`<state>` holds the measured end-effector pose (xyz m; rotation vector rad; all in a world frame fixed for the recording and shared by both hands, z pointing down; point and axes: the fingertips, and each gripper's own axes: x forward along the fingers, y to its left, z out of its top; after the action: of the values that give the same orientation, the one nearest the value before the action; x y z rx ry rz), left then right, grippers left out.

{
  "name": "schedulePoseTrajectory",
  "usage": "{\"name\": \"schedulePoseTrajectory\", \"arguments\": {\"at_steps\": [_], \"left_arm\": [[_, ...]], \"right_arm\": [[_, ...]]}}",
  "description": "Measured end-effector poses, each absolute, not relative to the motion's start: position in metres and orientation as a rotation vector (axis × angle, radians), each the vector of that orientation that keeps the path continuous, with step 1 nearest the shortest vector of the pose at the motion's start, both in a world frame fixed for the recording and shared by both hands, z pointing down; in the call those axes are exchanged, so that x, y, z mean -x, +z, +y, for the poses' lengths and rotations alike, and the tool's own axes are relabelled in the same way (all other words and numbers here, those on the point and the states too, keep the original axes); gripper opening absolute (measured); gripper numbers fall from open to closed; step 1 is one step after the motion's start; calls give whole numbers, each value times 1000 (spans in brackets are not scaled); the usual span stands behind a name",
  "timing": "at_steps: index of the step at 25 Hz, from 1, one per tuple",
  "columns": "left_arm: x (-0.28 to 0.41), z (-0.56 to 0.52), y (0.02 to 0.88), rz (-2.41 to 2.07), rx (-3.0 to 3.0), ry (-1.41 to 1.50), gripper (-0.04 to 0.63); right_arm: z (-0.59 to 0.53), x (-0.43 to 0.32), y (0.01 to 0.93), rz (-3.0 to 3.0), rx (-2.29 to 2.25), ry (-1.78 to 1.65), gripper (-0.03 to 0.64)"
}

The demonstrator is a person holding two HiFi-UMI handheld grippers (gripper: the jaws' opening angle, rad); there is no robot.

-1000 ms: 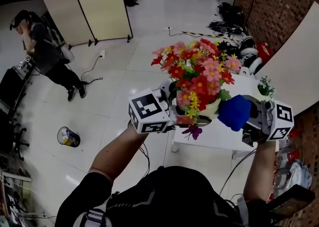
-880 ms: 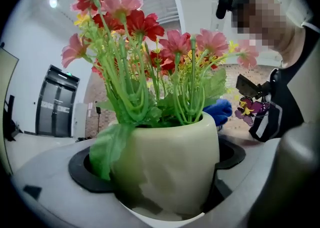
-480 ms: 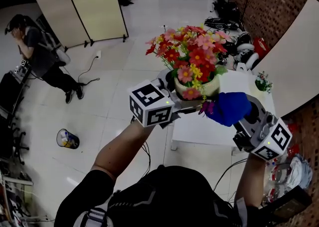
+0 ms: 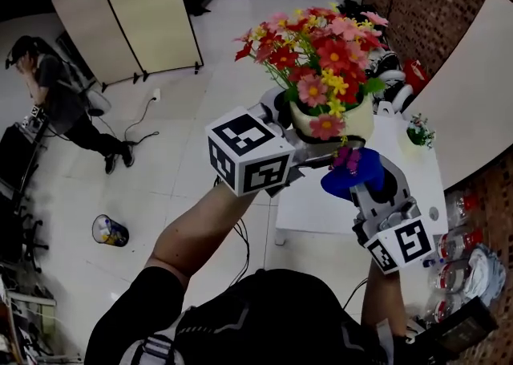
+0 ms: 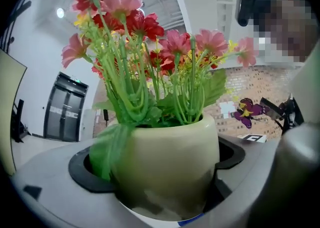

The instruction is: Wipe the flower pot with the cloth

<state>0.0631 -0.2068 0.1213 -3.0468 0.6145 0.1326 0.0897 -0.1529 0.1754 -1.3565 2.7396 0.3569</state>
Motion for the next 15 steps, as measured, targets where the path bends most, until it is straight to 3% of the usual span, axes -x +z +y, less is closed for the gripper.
{"name": "schedulePoseTrajectory", "arguments": {"at_steps": [15], "left_arm": [[-95,-167,124,481,3050,143,587]], "right_arm": [[-208,-117,172,2655,1619,319,89]]}}
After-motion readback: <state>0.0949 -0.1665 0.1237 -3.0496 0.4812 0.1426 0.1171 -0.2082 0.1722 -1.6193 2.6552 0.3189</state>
